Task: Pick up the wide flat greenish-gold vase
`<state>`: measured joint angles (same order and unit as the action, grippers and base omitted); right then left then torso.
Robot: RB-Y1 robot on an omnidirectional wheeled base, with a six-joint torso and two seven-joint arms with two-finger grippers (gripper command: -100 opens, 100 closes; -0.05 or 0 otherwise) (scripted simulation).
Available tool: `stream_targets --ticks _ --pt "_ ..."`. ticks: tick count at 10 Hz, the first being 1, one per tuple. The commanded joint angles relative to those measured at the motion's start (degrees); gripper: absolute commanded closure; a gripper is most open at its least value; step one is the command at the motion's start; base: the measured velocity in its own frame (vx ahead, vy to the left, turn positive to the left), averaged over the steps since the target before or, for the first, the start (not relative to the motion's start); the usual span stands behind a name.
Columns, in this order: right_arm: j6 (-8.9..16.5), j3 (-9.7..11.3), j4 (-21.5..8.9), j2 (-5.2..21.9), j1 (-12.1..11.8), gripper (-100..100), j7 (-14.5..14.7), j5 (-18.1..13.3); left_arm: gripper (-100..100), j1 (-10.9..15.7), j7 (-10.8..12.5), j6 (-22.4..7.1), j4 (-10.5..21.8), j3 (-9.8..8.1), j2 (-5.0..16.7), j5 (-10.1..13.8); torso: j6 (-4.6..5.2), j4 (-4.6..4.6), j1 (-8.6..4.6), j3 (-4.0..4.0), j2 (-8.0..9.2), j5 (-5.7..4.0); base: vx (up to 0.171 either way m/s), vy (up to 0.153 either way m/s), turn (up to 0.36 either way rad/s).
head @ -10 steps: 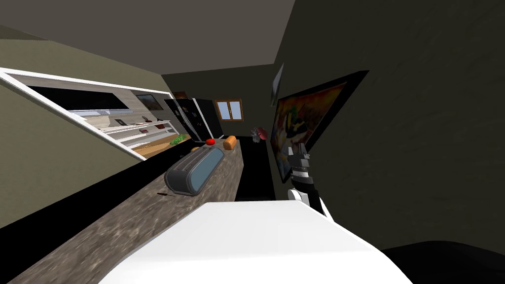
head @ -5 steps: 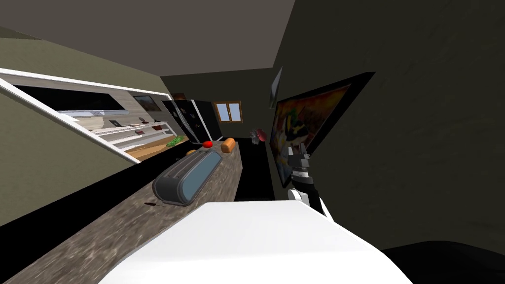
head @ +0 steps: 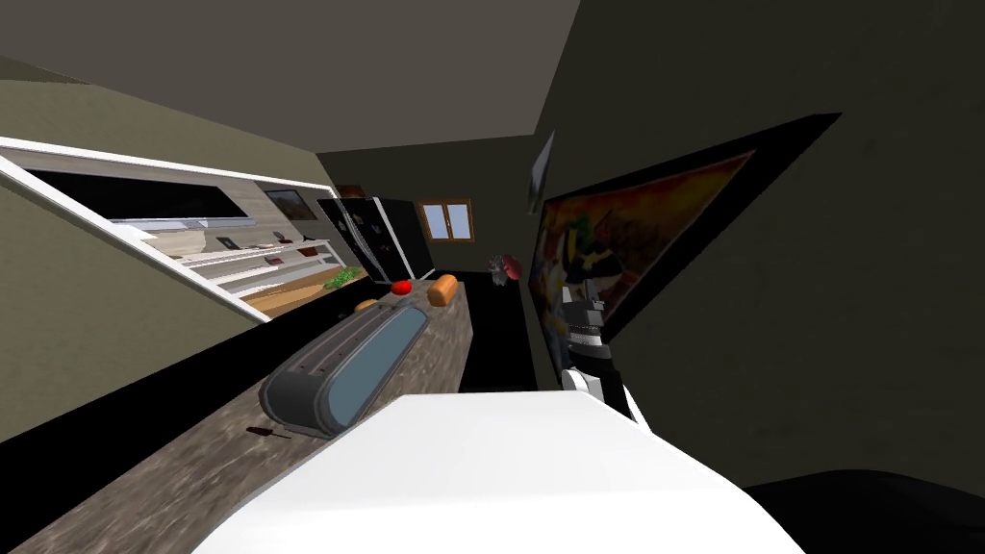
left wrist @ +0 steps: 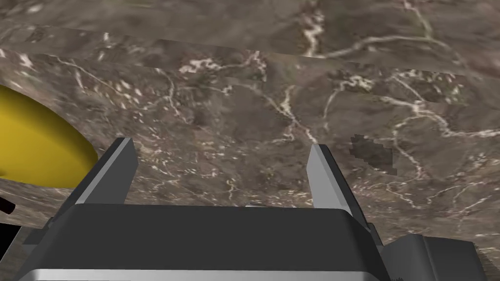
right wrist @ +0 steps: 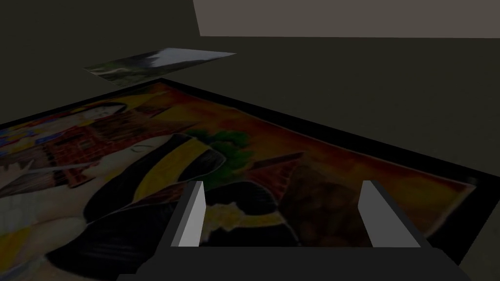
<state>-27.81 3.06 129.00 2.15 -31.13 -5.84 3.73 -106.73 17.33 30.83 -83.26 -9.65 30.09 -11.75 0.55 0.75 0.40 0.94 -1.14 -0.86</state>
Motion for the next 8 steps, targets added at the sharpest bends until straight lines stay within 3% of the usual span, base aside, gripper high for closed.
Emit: stream_targets --ticks 1,5,8 --pt "0.0 0.0 0.0 0.0 0.0 0 0.0 0.0 -100 -1.76 0.4 -1.36 -1.12 -0.53 0.66 -0.11 0.0 0.0 0.0 0.0 0.0 0.0 0.2 0.011 -0.011" --pt "0.0 -0.01 0.0 0.01 0.0 0 0.0 0.0 -100 -5.29 1.15 -4.08 -4.84 -1.52 1.92 -0.28 0.01 0.0 0.22 0.0 0.0 0.06 0.194 0.041 0.0" --pt "0.0 0.0 0.0 0.0 0.0 0 0.0 0.0 -100 -5.37 1.43 -5.59 -7.47 -1.42 1.86 -0.18 0.0 0.0 0.09 0.02 -0.03 0.03 0.218 0.028 0.044"
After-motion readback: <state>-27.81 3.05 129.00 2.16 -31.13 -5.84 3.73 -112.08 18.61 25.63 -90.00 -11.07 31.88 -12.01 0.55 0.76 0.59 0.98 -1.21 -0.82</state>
